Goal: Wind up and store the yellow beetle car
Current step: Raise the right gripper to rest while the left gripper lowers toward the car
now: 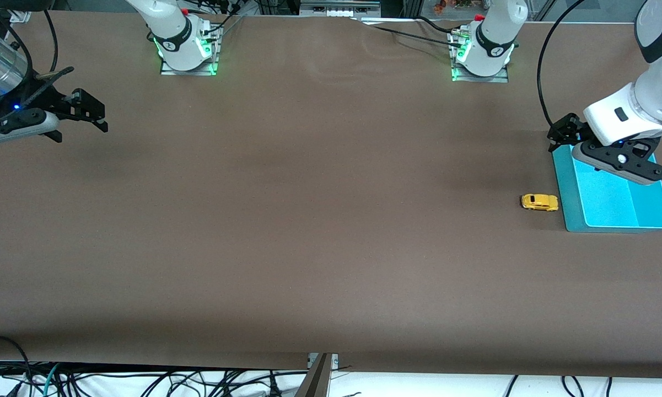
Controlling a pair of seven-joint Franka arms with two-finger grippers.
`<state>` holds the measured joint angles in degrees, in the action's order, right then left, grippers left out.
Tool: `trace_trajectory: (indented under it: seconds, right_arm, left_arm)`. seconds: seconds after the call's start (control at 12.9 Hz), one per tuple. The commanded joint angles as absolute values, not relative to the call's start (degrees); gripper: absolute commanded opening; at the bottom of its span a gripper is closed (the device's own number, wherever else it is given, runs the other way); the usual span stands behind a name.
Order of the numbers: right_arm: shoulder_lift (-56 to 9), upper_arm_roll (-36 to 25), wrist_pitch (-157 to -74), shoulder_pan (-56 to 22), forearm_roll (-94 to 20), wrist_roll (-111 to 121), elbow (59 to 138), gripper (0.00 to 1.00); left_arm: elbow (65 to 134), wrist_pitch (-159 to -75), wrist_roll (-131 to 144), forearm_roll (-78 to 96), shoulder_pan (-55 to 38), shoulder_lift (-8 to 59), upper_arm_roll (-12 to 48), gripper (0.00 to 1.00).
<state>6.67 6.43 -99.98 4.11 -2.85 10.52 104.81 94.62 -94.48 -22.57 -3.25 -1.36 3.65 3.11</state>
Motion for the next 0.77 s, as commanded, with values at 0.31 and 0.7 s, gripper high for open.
trace_trajectory:
  seconds: [0.31, 0.7]
  right_arm:
    - [6.1, 5.4, -98.3, 3.3, -2.5, 8.3, 103.3, 0.99]
    - [6.1, 5.3, -97.9, 3.5, -1.2, 8.1, 102.7, 0.99]
  left_arm:
    - [98.7, -95.1, -41.0, -3.9, 0.7, 4.7, 2.9, 1.0]
    - [108.8, -104.2, -55.9, -4.0, 3.1, 5.5, 2.8, 1.0]
